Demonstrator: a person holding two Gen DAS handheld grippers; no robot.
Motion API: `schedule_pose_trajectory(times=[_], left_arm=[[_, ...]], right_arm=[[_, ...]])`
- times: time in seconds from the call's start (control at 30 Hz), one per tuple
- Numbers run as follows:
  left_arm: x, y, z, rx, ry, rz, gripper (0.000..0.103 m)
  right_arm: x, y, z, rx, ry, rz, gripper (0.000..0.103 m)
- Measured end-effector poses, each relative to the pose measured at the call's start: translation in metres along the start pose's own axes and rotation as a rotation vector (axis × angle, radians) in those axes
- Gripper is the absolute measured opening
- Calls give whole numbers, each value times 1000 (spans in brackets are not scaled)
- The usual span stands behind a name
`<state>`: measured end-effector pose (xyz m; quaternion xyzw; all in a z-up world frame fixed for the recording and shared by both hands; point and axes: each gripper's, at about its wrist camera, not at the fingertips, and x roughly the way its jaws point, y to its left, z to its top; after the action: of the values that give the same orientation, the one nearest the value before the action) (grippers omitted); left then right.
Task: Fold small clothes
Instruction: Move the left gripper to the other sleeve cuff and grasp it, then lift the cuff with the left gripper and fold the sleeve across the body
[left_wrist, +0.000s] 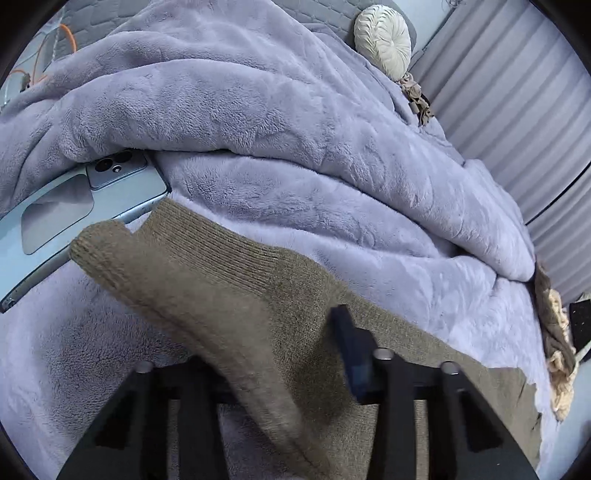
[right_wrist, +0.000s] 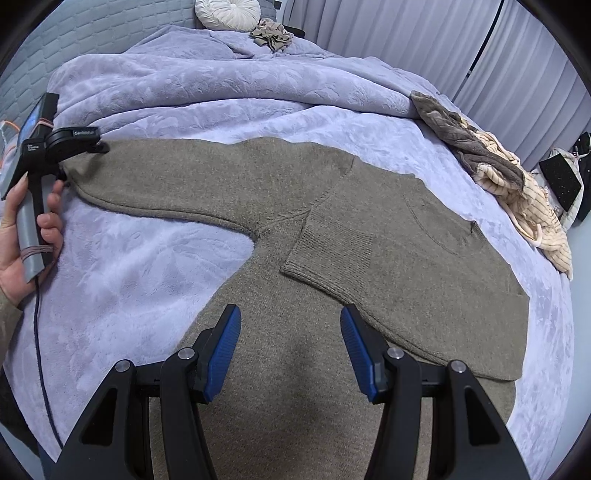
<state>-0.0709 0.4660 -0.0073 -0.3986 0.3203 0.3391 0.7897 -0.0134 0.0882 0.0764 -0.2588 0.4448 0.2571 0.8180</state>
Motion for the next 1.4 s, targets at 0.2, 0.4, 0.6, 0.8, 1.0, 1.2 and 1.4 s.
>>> schedule_pose_trajectory(times=[0.2, 0.4, 0.6, 0.8, 1.0, 1.2, 1.4], left_arm=[[-21, -2, 3, 15, -26, -18, 13], [-54, -19, 3, 91, -90, -11, 13], [-73, -49, -6, 180, -90, -15, 13], [-80, -96, -30, 289, -58, -22, 11], [-82, -146, -57, 397, -35, -18, 10], [-88, -191, -84, 478, -22, -39, 10], [-88, -228, -107, 541, -8, -26, 10]], right_arm=[[6, 3, 15, -21, -13, -13, 60], [16, 3, 45, -12, -42, -3, 60], [51, -2, 83, 44, 15, 23, 60], [69, -7, 89, 94, 68, 55, 60], [59, -32, 77, 125, 48, 42, 60], [54, -72, 69, 176, 35, 25, 60], [50, -108, 60, 218, 24, 20, 60]])
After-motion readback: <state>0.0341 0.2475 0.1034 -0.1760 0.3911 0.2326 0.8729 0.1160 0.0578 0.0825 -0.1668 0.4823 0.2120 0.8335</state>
